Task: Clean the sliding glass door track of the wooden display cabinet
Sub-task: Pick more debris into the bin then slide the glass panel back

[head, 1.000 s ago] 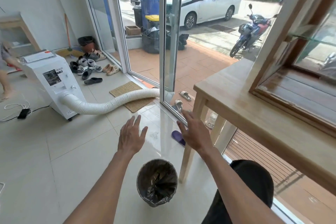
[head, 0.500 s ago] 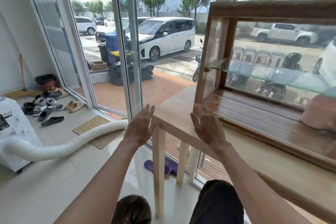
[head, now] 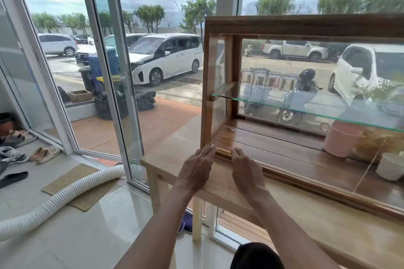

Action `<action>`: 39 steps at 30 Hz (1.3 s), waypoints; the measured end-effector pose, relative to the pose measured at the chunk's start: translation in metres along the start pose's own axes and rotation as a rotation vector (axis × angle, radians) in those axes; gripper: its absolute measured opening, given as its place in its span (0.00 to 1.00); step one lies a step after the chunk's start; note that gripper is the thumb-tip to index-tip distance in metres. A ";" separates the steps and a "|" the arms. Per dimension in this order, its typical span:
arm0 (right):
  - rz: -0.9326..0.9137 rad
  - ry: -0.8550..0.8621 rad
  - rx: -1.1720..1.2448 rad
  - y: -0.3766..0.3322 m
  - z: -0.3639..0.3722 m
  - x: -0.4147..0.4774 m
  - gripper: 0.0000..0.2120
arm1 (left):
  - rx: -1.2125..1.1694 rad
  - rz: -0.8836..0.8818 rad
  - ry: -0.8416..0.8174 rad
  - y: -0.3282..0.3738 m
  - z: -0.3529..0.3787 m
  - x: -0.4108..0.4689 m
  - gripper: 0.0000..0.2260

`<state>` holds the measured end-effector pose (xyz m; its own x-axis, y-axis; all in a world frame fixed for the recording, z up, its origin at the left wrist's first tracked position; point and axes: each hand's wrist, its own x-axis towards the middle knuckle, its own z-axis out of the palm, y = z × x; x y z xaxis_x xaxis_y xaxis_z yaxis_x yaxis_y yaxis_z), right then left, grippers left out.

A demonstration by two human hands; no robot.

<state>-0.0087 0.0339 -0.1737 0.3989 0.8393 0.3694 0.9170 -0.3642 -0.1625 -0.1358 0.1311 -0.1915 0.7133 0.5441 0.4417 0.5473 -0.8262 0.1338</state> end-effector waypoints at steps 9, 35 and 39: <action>0.044 0.027 -0.037 0.001 0.007 0.003 0.18 | -0.007 -0.093 0.014 -0.005 0.016 0.025 0.27; 0.069 0.219 0.100 0.011 0.023 0.006 0.17 | -0.088 -0.048 0.186 -0.003 0.019 0.036 0.09; 0.028 0.243 0.116 0.012 0.023 0.008 0.15 | -0.107 -0.041 0.217 -0.002 0.018 0.035 0.06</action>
<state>0.0052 0.0452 -0.1937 0.4255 0.7030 0.5699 0.9049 -0.3254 -0.2743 -0.1046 0.1546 -0.1926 0.5740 0.5431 0.6129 0.5162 -0.8210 0.2441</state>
